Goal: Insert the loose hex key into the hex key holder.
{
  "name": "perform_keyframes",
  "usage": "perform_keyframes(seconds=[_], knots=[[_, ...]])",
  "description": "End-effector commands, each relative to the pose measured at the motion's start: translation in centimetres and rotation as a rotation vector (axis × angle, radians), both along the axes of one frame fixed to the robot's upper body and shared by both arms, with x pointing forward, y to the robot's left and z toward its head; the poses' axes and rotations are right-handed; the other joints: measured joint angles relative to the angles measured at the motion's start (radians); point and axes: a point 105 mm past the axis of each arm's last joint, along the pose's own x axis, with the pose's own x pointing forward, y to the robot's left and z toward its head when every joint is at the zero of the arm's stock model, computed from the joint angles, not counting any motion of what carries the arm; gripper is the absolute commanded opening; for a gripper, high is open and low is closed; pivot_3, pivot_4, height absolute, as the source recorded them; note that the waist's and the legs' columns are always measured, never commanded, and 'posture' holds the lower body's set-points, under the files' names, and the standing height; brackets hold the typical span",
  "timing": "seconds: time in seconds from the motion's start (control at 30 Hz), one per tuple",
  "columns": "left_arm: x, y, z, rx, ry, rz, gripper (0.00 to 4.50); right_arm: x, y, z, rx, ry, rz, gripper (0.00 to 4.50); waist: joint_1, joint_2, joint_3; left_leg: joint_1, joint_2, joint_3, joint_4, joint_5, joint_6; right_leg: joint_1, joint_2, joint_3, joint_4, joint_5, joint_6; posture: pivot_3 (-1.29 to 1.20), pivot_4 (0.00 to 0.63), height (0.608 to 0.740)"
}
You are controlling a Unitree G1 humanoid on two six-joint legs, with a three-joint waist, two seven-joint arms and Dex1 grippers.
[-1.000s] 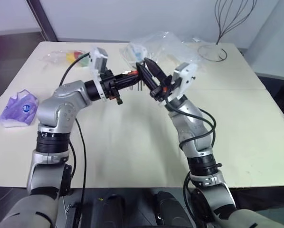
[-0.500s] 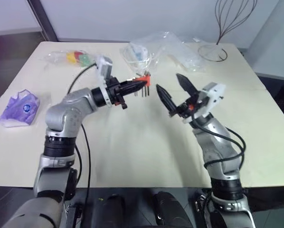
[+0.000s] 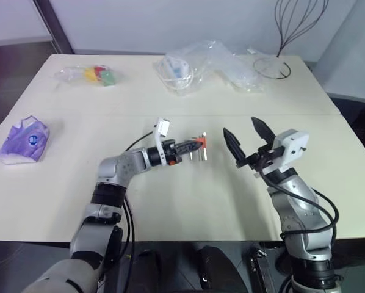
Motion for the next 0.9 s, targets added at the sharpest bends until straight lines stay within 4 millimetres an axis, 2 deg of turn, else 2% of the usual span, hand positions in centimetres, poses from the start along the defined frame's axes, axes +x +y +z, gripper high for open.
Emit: perform_keyframes(seconds=[0.03,0.2,0.43,0.47,0.53,0.7,0.83,0.9], knots=[[0.1,-0.2,-0.5,-0.007,0.033,-0.004,0.00,-0.9,0.7,1.2,-0.002,-0.061,0.003,4.45,0.002,0.000,0.000,0.000,0.000,0.000,0.000,0.000,0.000,0.000,0.000,0.000,0.000,0.000,0.000,0.00,0.150,0.740],[0.4,0.1,-2.0,0.027,0.094,0.022,0.00,-1.0,0.9,1.0,-0.001,-0.055,-0.006,4.45,0.003,0.000,0.000,0.000,0.000,0.000,0.000,0.000,0.000,0.000,0.000,0.000,0.000,0.000,0.000,0.00,0.150,0.740],[-0.2,1.0,-4.2,0.086,0.146,0.023,0.00,-0.8,1.0,0.8,-0.008,-0.050,-0.002,4.45,0.002,0.000,0.000,0.000,0.000,0.000,0.000,0.000,0.000,0.001,0.000,0.000,0.000,0.000,0.000,0.00,0.150,0.740],[-0.2,1.1,-4.3,0.090,0.148,0.026,0.93,-0.8,1.0,0.7,-0.009,-0.050,-0.001,4.50,0.002,0.000,0.000,0.000,0.000,0.000,0.000,0.000,0.000,0.001,0.000,0.000,0.000,0.000,0.000,0.00,0.150,0.740],[-0.2,1.5,-4.6,0.098,0.159,0.036,1.69,-0.8,1.1,0.7,-0.011,-0.049,0.003,4.50,0.001,0.000,0.000,0.000,0.000,0.000,0.000,0.000,0.000,0.001,0.000,0.000,0.000,0.000,0.000,0.00,0.150,0.740],[-0.1,2.2,-4.7,0.117,0.147,0.069,4.34,-0.7,1.2,0.6,-0.019,-0.045,0.013,4.50,0.003,0.000,-0.001,0.005,0.000,-0.001,0.000,0.000,0.000,0.007,0.000,0.000,-0.001,0.000,0.000,0.00,0.150,0.740],[0.5,3.5,-3.4,0.150,0.050,0.122,4.43,-0.8,1.2,0.5,-0.039,-0.039,0.021,4.50,-0.001,0.000,-0.001,0.011,0.000,0.000,0.000,0.000,0.000,0.012,0.000,0.000,-0.001,0.000,0.000,0.00,0.150,0.740],[1.0,4.7,-1.7,0.199,-0.085,0.161,4.43,-0.9,0.9,0.2,-0.084,-0.023,0.032,4.50,-0.002,0.000,-0.001,0.011,0.000,-0.001,-0.001,0.000,0.000,0.012,0.001,0.000,-0.001,0.000,0.000,0.00,0.150,0.740]])
